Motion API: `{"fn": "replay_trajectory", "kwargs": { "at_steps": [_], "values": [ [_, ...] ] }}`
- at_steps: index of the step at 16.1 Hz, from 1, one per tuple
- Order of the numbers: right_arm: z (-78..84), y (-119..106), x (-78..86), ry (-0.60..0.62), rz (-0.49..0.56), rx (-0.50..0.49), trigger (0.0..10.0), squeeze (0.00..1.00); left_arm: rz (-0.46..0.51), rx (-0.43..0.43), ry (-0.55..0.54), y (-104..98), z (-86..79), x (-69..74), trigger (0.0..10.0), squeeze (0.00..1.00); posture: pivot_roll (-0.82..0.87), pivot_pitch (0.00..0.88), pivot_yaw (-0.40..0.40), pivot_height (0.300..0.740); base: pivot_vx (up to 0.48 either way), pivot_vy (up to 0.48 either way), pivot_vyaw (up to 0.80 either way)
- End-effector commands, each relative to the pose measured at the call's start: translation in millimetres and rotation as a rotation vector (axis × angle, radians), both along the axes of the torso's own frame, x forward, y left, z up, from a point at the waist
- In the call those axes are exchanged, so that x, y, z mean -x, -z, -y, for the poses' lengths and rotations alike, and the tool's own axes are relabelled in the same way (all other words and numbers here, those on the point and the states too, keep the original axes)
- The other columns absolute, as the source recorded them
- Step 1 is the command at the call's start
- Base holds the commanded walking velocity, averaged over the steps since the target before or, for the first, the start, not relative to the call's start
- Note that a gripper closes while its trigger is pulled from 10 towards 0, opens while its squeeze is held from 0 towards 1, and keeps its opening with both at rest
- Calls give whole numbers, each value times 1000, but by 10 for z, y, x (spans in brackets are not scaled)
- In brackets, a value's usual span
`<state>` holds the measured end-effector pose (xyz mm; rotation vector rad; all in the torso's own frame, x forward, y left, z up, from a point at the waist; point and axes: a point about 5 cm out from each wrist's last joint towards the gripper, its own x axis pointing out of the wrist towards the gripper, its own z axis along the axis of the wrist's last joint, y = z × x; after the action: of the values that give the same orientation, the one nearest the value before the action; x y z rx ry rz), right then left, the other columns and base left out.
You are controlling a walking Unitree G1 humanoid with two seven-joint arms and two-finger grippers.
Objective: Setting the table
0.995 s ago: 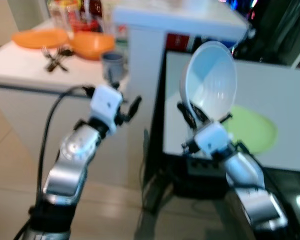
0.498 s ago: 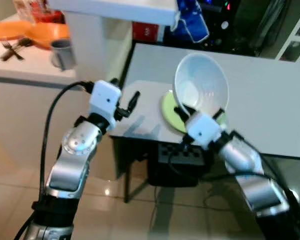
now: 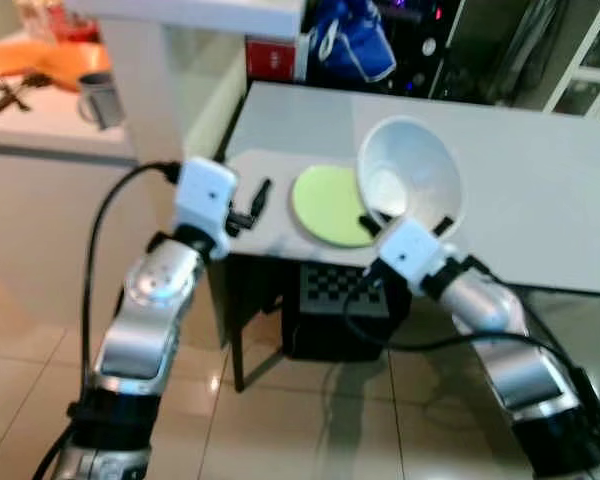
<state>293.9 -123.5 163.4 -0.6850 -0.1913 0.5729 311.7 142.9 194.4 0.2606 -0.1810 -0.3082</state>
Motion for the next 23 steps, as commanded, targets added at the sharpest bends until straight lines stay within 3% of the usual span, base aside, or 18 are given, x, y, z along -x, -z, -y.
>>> {"fn": "replay_trajectory", "kwargs": {
  "at_steps": [1,3,4,9,16,23],
  "values": [
    [48,-107,-8,13,19,-13,10000,0,-1,-9,-2,-9,42,-29,10000,0,-28,0,-69,740,0,0,0],
    [52,-84,-18,11,-7,1,10000,0,0,19,-18,3,47,-57,10000,0,-39,0,-56,740,0,0,0],
    [68,-95,-28,24,-23,-45,10000,0,4,6,-1,-8,77,-48,10000,0,-27,0,-63,740,240,0,0],
    [40,-78,-81,38,-27,-57,10000,0,8,-14,-4,-19,40,-21,10000,0,5,0,-72,740,322,0,-372],
    [16,-27,-5,-17,-35,16,10000,0,0,-12,15,22,104,-11,10000,0,-6,0,-68,740,338,0,0],
    [125,-30,-92,71,-17,33,10000,0,0,-28,15,3,75,-12,10000,0,-8,0,-60,740,287,0,0]
  ]
}}
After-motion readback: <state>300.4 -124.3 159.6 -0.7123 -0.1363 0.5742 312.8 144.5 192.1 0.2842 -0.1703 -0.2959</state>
